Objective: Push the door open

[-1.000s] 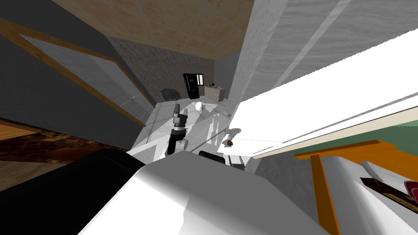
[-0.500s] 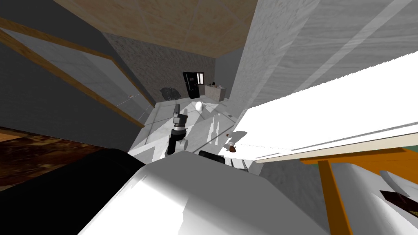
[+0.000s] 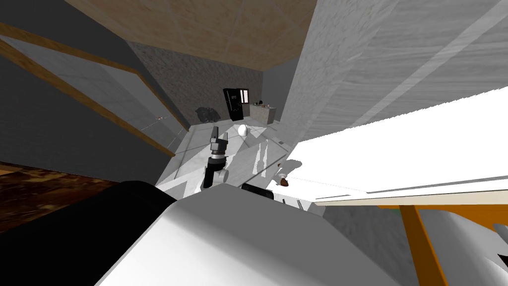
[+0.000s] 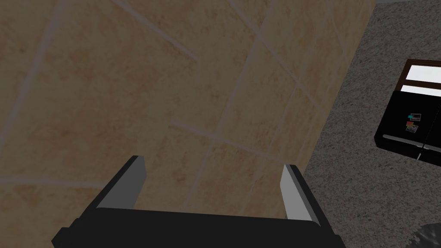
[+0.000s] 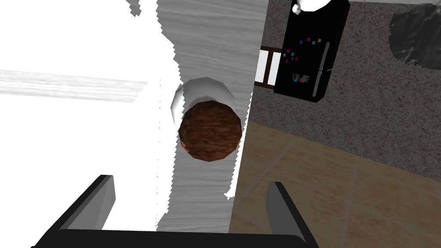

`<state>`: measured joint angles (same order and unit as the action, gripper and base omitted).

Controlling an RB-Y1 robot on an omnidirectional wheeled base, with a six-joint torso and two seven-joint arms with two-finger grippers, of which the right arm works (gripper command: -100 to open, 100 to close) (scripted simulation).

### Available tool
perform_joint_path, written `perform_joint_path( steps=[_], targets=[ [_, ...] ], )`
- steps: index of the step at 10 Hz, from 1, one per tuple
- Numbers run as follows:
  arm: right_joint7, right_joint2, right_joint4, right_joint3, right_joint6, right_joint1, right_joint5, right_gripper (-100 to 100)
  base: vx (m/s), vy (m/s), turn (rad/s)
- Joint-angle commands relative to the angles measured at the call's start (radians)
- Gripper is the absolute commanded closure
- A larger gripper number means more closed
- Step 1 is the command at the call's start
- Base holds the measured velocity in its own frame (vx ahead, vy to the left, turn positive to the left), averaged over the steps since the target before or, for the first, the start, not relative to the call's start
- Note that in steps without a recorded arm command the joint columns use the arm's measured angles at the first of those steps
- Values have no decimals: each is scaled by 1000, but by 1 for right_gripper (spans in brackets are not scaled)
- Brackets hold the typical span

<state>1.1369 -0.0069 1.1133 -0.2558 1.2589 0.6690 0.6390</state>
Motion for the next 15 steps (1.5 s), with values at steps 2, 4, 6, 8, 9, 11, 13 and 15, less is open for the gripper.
perform_joint_path(
  steps=[2, 4, 6, 8, 9, 11, 13, 15],
  targets=[
    [-19, 22, -13, -44, 52, 19, 25, -100, 151, 55, 18],
    [-19, 27, -18, -51, 61, 23, 29, -100, 116, 15, 9],
    [-19, 27, -18, -51, 61, 23, 29, 100, -21, -1, -3],
    [-19, 27, -18, -51, 61, 23, 29, 100, -20, -3, 0],
    [-19, 27, -18, -51, 61, 23, 29, 100, -8, -1, 0],
    [-22, -7, -19, -60, 53, 22, 9, -100, 4, 30, -53],
    [-30, -5, -21, -76, 38, 19, -26, -100, 19, 173, -187],
    [-35, 44, -23, -88, 28, 17, -51, -100, 2, 154, -114]
  ],
)
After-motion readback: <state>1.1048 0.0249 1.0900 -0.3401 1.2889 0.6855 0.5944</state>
